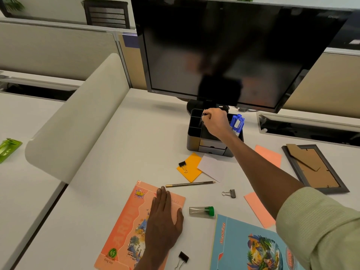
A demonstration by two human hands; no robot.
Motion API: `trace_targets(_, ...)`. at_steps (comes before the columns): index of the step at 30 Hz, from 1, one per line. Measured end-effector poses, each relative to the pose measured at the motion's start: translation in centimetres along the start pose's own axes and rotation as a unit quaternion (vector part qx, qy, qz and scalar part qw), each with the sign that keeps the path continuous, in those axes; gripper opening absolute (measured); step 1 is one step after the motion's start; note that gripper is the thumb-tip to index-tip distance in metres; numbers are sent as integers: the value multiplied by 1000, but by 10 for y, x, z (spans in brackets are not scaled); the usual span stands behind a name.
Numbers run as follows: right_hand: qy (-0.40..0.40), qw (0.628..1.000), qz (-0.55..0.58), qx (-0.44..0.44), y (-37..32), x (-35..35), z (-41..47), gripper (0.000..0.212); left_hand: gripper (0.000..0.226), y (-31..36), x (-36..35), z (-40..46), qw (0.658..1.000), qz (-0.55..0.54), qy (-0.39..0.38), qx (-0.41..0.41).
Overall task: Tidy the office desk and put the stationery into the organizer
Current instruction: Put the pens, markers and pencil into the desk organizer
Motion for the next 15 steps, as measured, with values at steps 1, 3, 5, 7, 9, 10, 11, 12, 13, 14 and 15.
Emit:
trace_targets(1,2,1000,2,1,0,1,-1,26,72,0,0,0,1000,0,0,0)
trace_targets(3,7,1000,1,4,0,2,-6,27,72,1,0,0,1000,0,0,0)
trace_targets(5,13,1000,-2,20,1,2,-13,23,72,0,0,0,1000,2,-1,2)
trace_targets(7,11,999,-2,44,3,1,-22,18,72,-1,-1,0,1000,3,-3,4)
trace_targets(9,3,998,-3,67,6,-1,-32,16,73,-1,-2,0,1000,3,-2,5)
trace_targets(10,-3,997,-3,77,7,-2,-37,16,73,-1,-2,0,1000,3,-1,4)
trace_targets(11,-13,996,-5,88,8,-3,-42,16,72,-1,-2,0,1000,3,0,3)
trace_targets(12,-26,995,-9,100,9,-6,-47,16,72,-1,-2,0,1000,2,2,3)
trace_targets(13,-41,993,-14,109,10,-8,-52,16,72,-1,-2,0,1000,2,2,2)
trace_targets(14,-59,992,-17,115,11,-12,-58,16,72,-1,-2,0,1000,2,3,3)
trace_targets(15,-78,990,-18,117,12,-15,-64,15,72,-2,-2,0,1000,2,3,3)
Point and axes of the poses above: each hand's wrist, its own z-axis towards the middle knuckle, its own x-axis out of the back of the hand, y = z × x, the point moved 3 cm from there along z, towards the middle knuckle, and after that the axes turned 9 degrees about z, right-handed, at the moved point
